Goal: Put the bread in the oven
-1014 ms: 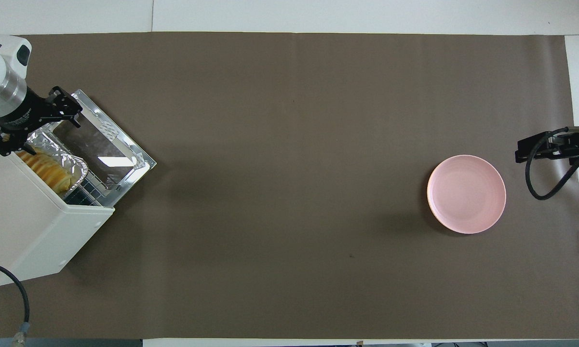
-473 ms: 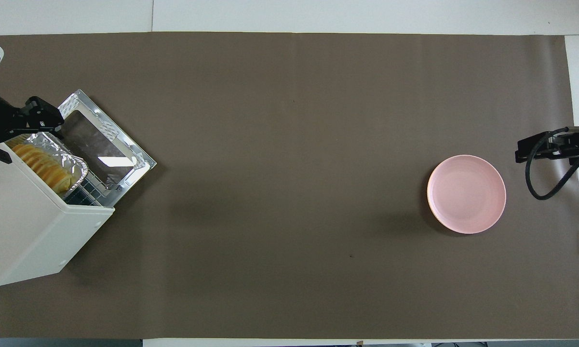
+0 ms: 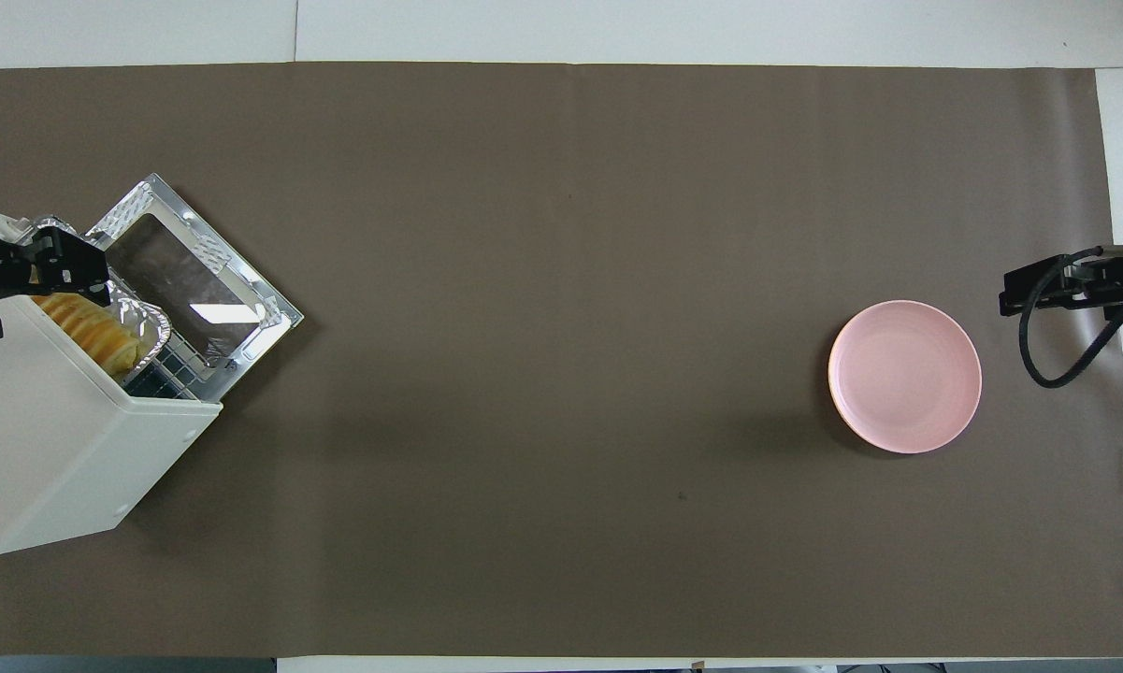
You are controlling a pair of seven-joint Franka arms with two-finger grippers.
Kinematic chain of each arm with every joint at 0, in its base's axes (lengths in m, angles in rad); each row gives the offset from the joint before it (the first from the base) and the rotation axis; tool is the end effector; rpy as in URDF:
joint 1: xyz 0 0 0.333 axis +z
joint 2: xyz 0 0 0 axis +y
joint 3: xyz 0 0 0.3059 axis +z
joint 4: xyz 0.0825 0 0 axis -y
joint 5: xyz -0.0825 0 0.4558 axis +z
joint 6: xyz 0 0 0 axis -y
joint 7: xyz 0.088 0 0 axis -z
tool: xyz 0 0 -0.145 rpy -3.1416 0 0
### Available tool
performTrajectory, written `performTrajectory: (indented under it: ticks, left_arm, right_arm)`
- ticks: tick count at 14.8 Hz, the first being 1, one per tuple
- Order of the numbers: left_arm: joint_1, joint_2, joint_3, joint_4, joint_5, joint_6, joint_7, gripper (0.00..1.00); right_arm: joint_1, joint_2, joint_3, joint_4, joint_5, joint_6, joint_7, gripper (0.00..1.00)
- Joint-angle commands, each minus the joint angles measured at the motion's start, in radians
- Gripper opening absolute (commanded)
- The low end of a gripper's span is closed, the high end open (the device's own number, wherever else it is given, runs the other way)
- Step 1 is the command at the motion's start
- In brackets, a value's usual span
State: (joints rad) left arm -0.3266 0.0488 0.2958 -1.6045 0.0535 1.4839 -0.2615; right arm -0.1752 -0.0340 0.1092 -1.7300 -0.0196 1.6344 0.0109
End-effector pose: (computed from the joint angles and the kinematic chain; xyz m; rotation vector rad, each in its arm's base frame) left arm 0.6202 -0.0139 0.5230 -3.0207 -0.3516 0.2372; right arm 0.6121 -0.0425 0.5162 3.1164 -0.1173 -0.0974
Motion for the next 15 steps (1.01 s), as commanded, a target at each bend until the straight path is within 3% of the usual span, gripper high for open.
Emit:
performTrajectory:
  ticks: [1,4,15]
  left_arm:
    - [0.104,-0.053,-0.127,-0.044,0.002,-0.051,0.05,1.0]
    - [0.146,-0.148,-0.194,-0.15,0.003,-0.021,0.051,1.0]
    - [0.201,-0.118,-0.25,-0.134,-0.004,0.058,0.214,1.0]
  right_arm:
    - [-0.013,-0.001,0.01,0.007,0.015,-0.018,0.004,1.0]
    - [-0.013,-0.001,0.01,0.007,0.015,-0.018,0.004,1.0]
    - [-0.013,-0.001,0.01,0.007,0.015,-0.018,0.004,1.0]
